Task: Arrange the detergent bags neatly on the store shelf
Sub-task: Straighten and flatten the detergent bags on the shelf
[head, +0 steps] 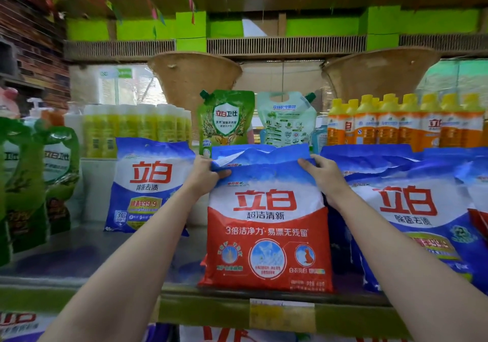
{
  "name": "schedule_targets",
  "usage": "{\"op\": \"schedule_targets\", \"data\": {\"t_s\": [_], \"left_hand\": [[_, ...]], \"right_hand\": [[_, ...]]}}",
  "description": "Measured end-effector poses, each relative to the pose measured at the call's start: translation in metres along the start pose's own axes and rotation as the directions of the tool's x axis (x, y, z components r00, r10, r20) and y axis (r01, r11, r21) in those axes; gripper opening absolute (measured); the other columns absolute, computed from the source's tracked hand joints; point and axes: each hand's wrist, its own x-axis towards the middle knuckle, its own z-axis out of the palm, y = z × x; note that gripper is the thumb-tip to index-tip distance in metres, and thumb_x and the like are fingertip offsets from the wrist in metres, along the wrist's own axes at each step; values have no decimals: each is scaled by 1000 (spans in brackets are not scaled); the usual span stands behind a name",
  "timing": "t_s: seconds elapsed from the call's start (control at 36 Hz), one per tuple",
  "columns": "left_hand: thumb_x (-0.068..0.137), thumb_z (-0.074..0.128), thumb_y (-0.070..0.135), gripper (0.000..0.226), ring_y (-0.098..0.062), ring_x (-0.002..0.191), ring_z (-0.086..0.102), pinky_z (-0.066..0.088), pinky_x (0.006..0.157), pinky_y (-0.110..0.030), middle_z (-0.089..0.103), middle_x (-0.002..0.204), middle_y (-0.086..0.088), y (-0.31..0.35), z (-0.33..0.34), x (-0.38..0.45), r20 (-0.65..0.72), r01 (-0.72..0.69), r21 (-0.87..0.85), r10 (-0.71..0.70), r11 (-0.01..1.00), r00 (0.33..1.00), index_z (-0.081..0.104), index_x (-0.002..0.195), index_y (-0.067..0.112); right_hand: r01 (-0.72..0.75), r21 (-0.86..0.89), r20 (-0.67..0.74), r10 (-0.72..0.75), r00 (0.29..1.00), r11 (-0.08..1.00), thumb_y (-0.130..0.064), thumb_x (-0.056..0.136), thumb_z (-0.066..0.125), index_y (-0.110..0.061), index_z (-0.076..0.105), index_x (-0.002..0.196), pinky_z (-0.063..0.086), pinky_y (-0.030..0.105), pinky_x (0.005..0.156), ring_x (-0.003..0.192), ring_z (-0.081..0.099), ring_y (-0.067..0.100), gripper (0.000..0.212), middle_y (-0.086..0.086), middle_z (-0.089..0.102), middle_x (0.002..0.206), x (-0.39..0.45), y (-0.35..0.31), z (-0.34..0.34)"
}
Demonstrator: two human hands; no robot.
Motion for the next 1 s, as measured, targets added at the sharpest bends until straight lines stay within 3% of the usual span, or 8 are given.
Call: {"op": "schedule_targets", "data": {"t_s": [0.11, 0.19, 0.28, 0.42, 0.53, 0.67, 0.89, 1.0], "left_hand": [[83, 70, 24, 34, -31, 95, 62, 52, 84, -47, 62, 110, -23, -5, 0, -3, -8, 9, -86, -10, 996, 1000, 64, 96, -8], [85, 68, 17, 17, -19, 66, 62, 52, 64, -30, 65, 75, -10, 4, -3, -11, 17, 39, -187, -36, 982, 999, 66, 82, 1], [85, 69, 18, 23, -19, 57, 56, 47, 65, -31, 60, 66, -8, 14, -11, -10, -28, 33, -254, -41, 967, 999, 60, 65, 10], [90, 61, 13, 9, -13, 60, 63, 54, 66, -29, 65, 73, -3, 35, -17, -15, -118, -56, -520, -8, 852, 993, 64, 83, 8], [94, 55, 13, 13, -9, 55, 68, 58, 58, -25, 71, 68, 4, 34, -15, -21, -9, 36, -661, -55, 750, 998, 64, 84, 13], [93, 57, 17, 16, -10, 55, 67, 58, 57, -24, 69, 78, -5, 40, -28, -20, 187, 181, -594, -84, 784, 979, 64, 82, 8], [81, 72, 20, 17, -26, 74, 64, 55, 77, -42, 67, 81, -14, 38, -26, -22, 10, 55, -507, -58, 860, 998, 65, 75, 6], [78, 75, 11, 11, -21, 68, 61, 52, 65, -29, 65, 76, -7, 45, -35, -22, 7, -23, -421, 28, 907, 1000, 67, 71, 15]], "right_hand": [[-8, 53, -29, 9, 1000, 999, -23, 87, 65, -2, 64, 98, 55, 41, 80, 95, 64, 39, 23, 23, 66, 105, -1, -3, 7], [-14, 70, -74, 20, 997, 997, -40, 73, 75, 17, 53, 86, 49, 45, 72, 90, 56, 56, 63, 43, 54, 104, 8, 0, 5], [-15, 131, -85, 27, 996, 991, -18, 85, 67, -7, 63, 76, 52, 53, 88, 87, 65, 36, 15, 18, 68, 92, 5, -19, 8], [61, 228, -73, -46, 996, 972, -16, 88, 63, -11, 63, 80, 55, 47, 83, 83, 66, 30, 10, 9, 68, 88, 15, -40, 8], [36, 282, -38, -26, 999, 959, -13, 88, 63, -10, 64, 81, 56, 44, 79, 78, 68, 24, 8, 8, 69, 86, 12, -39, 7], [10, 320, -35, 1, 999, 947, -11, 87, 64, -9, 66, 83, 60, 36, 69, 69, 70, 18, 5, 7, 70, 86, 7, -37, 5], [68, 187, -19, -66, 998, 980, -14, 84, 67, -11, 64, 86, 59, 26, 59, 73, 70, 18, 5, 8, 69, 91, 5, -38, -2], [37, 184, 127, -61, 990, 982, -6, 83, 66, -8, 58, 113, 59, 25, 63, 81, 71, 15, 31, 9, 67, 105, 4, -40, -11]]}}
